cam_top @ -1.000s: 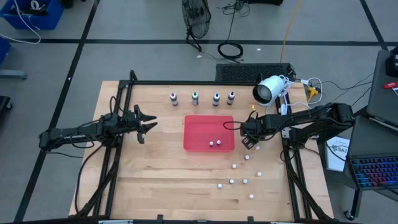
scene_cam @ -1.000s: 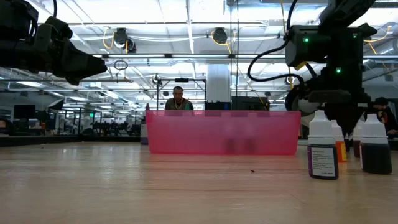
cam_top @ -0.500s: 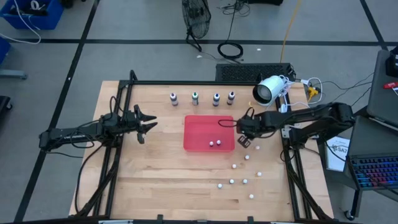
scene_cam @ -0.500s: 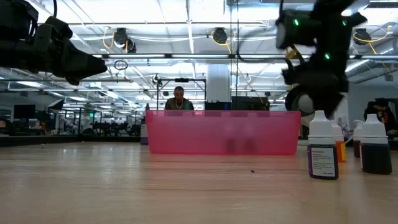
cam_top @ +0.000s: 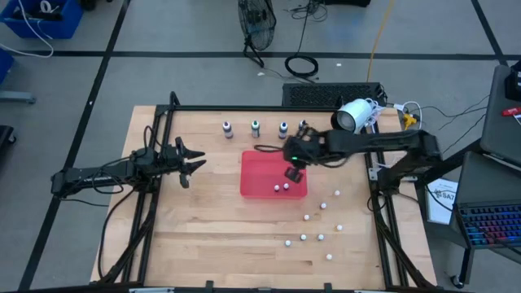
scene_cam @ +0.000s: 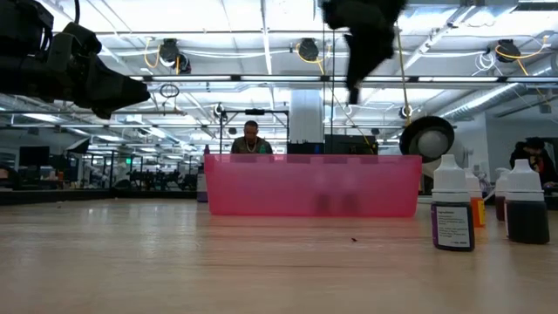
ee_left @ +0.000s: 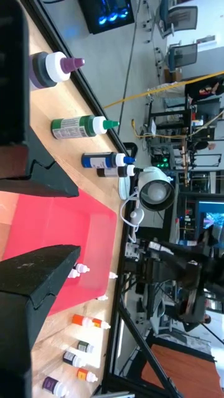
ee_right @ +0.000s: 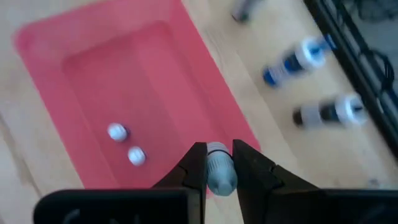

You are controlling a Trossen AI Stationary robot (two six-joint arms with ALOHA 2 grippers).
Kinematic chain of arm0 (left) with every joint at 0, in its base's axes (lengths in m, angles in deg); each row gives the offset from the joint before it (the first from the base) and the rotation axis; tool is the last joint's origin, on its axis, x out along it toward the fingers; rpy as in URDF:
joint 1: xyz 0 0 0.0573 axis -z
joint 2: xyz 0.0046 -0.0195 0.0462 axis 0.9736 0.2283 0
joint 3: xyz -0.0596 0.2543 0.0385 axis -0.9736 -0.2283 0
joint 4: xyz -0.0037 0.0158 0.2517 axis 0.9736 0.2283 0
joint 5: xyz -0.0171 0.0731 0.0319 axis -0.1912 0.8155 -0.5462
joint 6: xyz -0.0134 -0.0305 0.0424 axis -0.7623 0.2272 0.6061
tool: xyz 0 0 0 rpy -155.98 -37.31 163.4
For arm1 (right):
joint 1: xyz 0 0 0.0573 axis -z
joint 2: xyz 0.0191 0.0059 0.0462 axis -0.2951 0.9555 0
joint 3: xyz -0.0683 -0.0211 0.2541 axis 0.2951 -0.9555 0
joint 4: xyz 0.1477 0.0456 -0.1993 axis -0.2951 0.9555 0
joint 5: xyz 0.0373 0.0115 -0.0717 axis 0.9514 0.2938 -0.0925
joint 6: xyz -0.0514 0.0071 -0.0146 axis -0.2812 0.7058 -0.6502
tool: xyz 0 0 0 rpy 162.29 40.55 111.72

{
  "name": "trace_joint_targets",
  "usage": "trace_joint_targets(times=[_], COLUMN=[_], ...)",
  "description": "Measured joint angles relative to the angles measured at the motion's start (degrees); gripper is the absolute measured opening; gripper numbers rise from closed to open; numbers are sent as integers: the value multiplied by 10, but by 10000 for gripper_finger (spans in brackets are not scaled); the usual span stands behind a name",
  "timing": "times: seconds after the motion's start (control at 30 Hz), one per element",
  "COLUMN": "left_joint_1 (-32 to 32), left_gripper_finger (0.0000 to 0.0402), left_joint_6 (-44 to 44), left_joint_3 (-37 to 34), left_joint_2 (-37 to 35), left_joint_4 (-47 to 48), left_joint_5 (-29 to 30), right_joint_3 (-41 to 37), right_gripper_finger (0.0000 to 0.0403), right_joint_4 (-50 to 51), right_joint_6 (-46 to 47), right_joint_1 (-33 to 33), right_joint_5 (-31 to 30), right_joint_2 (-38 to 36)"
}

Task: Pick & Place food coloring
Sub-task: Put the small blue food coloring bottle into the red bin

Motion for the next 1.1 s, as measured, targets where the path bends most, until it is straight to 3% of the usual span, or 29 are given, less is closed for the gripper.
trace_joint_targets(times=[0.17,0.3,0.63,1.1], left_joint_1=[0,0,0,0], left_gripper_finger=[136,136,136,136], left_joint_6=[0,0,0,0], left_joint_3=[0,0,0,0], left_joint_2=[0,0,0,0], left_joint_4=[0,0,0,0], left_joint_5=[0,0,0,0], right_joint_3=[114,162,164,125], right_gripper_finger=[42,42,42,42], right_joint_4=[-1,-22,-88,-95], right_joint_6=[-90,-140,-166,-151], right_joint_1=[-1,1,2,-3], right_joint_5=[35,57,140,155], right_joint_2=[116,188,291,319])
